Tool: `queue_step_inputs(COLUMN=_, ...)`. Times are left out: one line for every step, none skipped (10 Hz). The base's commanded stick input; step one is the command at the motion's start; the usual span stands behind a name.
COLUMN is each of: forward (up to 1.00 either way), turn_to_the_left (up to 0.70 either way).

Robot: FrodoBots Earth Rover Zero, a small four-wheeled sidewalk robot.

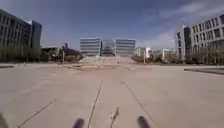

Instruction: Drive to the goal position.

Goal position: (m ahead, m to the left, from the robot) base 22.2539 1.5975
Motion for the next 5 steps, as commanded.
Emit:
queue_step_inputs(forward=0.70, turn_to_the_left=0.00)
queue_step_inputs(forward=0.70, turn_to_the_left=0.00)
queue_step_inputs(forward=0.70, turn_to_the_left=0.00)
queue_step_inputs(forward=0.70, turn_to_the_left=0.00)
queue_step_inputs(forward=0.70, turn_to_the_left=0.00)
